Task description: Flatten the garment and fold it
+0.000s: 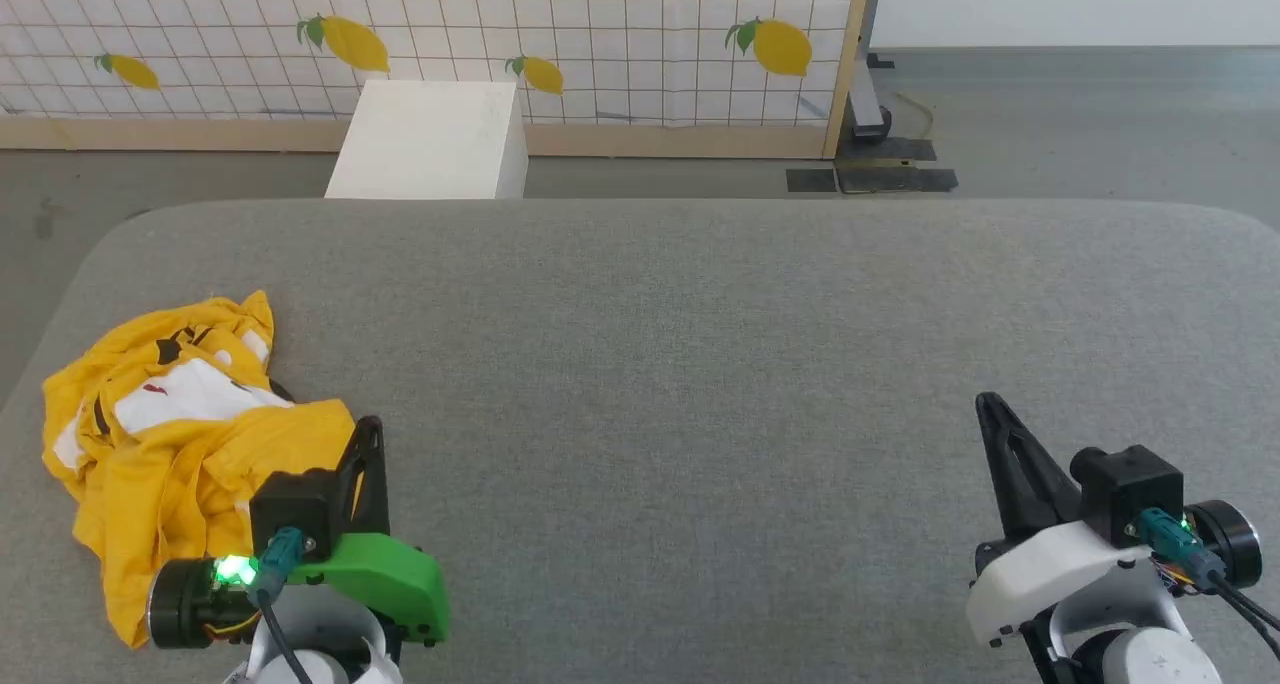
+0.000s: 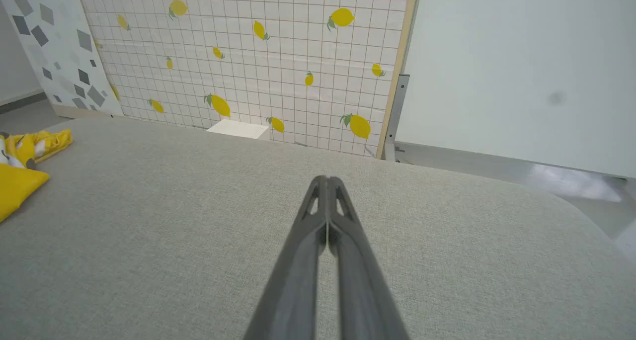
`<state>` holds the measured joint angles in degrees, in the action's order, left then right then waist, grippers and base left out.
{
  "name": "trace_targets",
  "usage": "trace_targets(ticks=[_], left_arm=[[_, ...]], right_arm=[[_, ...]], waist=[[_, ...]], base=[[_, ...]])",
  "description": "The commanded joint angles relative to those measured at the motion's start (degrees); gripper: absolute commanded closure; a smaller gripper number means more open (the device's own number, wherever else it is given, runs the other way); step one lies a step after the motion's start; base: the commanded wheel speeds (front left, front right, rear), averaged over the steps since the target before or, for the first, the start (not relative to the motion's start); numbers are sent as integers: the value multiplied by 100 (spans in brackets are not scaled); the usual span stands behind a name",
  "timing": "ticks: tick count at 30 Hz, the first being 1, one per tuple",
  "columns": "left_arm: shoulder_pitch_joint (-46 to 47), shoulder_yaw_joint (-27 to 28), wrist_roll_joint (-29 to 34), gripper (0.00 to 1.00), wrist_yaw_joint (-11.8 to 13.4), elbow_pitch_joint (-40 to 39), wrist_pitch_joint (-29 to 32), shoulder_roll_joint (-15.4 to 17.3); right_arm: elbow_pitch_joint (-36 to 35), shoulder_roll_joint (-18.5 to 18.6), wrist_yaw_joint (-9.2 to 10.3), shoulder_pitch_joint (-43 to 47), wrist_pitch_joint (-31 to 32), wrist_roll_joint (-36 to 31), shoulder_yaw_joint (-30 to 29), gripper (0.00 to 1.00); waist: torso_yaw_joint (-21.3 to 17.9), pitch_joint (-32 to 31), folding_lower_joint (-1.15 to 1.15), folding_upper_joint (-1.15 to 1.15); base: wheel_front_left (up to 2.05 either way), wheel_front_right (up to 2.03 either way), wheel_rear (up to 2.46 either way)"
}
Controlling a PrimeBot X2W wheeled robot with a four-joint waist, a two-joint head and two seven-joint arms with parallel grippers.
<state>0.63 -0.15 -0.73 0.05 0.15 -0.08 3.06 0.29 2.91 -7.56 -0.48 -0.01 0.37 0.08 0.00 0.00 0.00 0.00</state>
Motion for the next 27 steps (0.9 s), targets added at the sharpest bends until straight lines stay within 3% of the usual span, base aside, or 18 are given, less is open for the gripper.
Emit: trace_targets(ticks=[1,18,19,27], left_arm=[[-63,15,73,100,-5,-15,8,-18],[-63,15,73,100,-5,-15,8,-18],[0,-2,-6,0,0,1,-1,0],[-7,-25,-94,0,15,41,-59,-1]], right_arm=[[-29,-3,8,48,1,-37,-8,100],[-29,-3,8,48,1,-37,-8,100],[2,0,-1,0,-1,3,0,0],[56,0,-1,15,-60,84,-9,0]], waist=[[0,0,0,0],[0,0,0,0],[0,0,0,0],[6,1,0,0]], base=[[0,0,0],[0,0,0],[0,0,0],[0,0,0]])
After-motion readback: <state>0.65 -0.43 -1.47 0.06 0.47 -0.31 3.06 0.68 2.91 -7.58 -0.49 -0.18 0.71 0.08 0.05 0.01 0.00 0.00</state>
